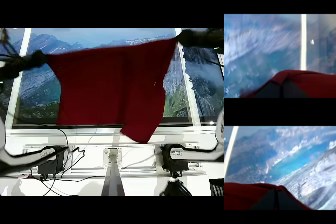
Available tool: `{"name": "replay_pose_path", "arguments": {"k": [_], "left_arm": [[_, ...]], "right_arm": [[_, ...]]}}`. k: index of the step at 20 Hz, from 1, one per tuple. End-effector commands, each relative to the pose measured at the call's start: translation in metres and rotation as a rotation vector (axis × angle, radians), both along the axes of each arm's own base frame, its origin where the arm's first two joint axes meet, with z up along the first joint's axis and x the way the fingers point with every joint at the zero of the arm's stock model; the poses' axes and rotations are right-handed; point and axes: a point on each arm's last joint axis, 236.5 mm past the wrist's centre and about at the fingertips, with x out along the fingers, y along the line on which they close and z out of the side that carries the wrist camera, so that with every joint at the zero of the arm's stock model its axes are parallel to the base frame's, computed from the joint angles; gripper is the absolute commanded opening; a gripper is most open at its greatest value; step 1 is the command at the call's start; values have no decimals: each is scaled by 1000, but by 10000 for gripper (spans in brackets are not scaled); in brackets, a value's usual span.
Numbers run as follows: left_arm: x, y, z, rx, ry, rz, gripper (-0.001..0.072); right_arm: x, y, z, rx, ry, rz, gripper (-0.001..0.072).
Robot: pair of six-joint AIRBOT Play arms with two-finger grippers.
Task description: Fold the clothes and pants, and hang the long-sleeved shirts on hangers.
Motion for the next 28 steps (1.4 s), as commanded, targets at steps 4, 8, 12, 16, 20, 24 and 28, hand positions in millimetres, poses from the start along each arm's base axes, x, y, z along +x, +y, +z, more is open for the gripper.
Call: {"name": "replay_pose_path", "arguments": {"k": [4, 8, 12, 16, 20, 24, 28], "left_arm": [[51, -26, -56, -114, 43, 59, 11], [38, -45, -34, -60, 81, -126, 10], [-6, -31, -53, 18, 279, -235, 10], [-6, -34, -38, 19, 264, -282, 10], [-24, -48, -56, 19, 357, -336, 13], [-29, -74, -70, 19, 397, -380, 13], [-41, -49, -92, 181, 468, -390, 13]], "right_arm": [[43, 20, -112, 61, 122, -98, 8], [13, 4, -105, 41, 226, -31, 8], [-46, -33, -107, 3, 418, 34, 7], [-82, -41, -109, 20, 525, 123, 7], [-94, -35, -129, 39, 570, 122, 8], [-118, -28, -168, 66, 651, 92, 7], [-146, -34, -196, 19, 737, 91, 7]]}}
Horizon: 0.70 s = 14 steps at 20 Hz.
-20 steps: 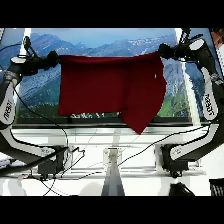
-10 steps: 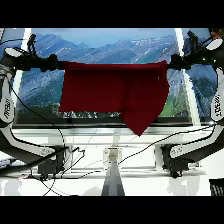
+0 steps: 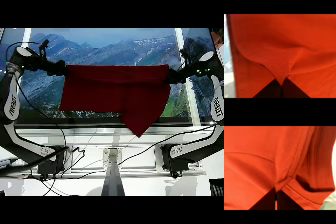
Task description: Fold the clothes and pants, and hang the long-sleeved shirts on hangers.
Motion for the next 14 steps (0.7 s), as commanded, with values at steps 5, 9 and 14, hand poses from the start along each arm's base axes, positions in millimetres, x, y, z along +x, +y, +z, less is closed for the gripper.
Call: {"name": "replay_pose_path", "arguments": {"k": [5, 9, 14], "left_arm": [[-14, 29, -21, 157, 61, -25, 695], [-32, 29, -6, 140, 103, -59, 694], [-57, 96, 43, 215, 87, 84, 615]], "right_arm": [[4, -5, -5, -23, -17, -49, 518], [32, -32, 56, -170, -239, -61, 384], [8, -77, 120, -442, -372, -17, 141]]}}
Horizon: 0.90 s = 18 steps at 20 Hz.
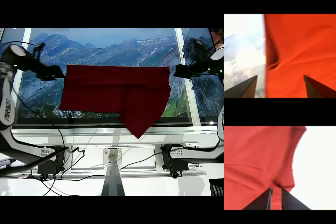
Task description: Fold the clothes and pants, and hang the long-sleeved shirts on hangers.
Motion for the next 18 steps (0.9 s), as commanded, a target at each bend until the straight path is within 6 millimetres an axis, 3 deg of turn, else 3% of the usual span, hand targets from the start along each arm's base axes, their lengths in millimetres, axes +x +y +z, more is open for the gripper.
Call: {"name": "replay_pose_path", "arguments": {"k": [1, 4, 6, 8, 10, 13, 16, 18], "left_arm": [[-32, 44, 27, 36, 7, 113, 614], [-100, 53, 13, 16, 46, 143, 613], [-145, 38, -11, -25, 62, 66, 613], [-169, 20, -34, -80, 92, 41, 613], [-166, 5, -52, -145, 82, 109, 596], [-145, -16, -58, -281, 36, 158, 595], [-142, -18, -75, -308, 60, 175, 595], [-144, -19, -81, -309, 64, 146, 506]], "right_arm": [[-11, -27, 47, -164, -117, -4, 142], [-21, -30, 64, -178, -154, -19, 141], [-22, -30, 64, -179, -154, -19, 141], [-20, -30, 64, -179, -160, -22, 141], [-22, -29, 63, -175, -150, -19, 141], [-22, -31, 63, -183, -153, -20, 141], [-22, -34, 63, -199, -151, -19, 140], [-27, -41, 61, -227, -135, 1, 111]]}}
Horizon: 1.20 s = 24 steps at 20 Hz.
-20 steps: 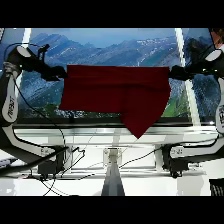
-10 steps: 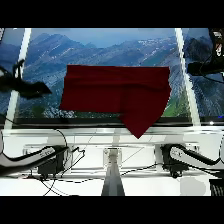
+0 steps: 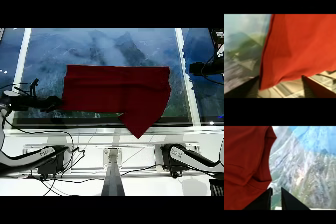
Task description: Fold the clothes and pants, and hang the long-sleeved shirts on hangers.
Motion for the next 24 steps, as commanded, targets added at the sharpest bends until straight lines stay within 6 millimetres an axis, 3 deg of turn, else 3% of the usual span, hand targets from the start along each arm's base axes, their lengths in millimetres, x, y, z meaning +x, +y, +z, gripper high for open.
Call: {"name": "replay_pose_path", "arguments": {"k": [1, 2, 5, 6, 7, 9, 10, 12, 13, 14, 16, 19, 24], "left_arm": [[2, -3, -13, -16, -21, -23, 457], [1, -4, -13, -15, -28, -36, 457], [0, -5, -12, -16, -45, -66, 450], [-2, -6, -11, -23, -44, -76, 327], [-4, -8, -10, -32, -39, -83, 191], [-6, -11, -8, -41, -48, -111, 154], [-8, -12, -7, -46, -52, -124, 49], [-10, -14, -6, -56, -51, -136, 14], [-10, -14, -6, -55, -51, -135, 14], [-10, -14, -6, -55, -51, -135, 14], [-10, -14, -6, -56, -51, -135, 14], [-10, -14, -6, -56, -50, -134, 14], [-9, -14, -6, -56, -51, -134, 14]], "right_arm": [[-9, -12, -5, -28, 27, -2, 57], [-18, -18, -10, -19, 48, -22, 7], [-68, -20, -49, 78, 198, -79, 8], [-90, -11, -66, 130, 272, -67, 7], [-113, 4, -83, 200, 349, -35, 7], [-143, 42, -110, 369, 426, 22, 6], [-160, 66, -120, 463, 462, 72, 5], [-194, 105, -135, 610, 542, 116, 6], [-200, 115, -144, 647, 552, 91, 7], [-201, 121, -154, 678, 557, 5, 54], [-209, 123, -171, 692, 593, -150, 400], [-223, 131, -180, 709, 625, -167, 409], [-221, 137, -188, 712, 603, -181, 405]]}}
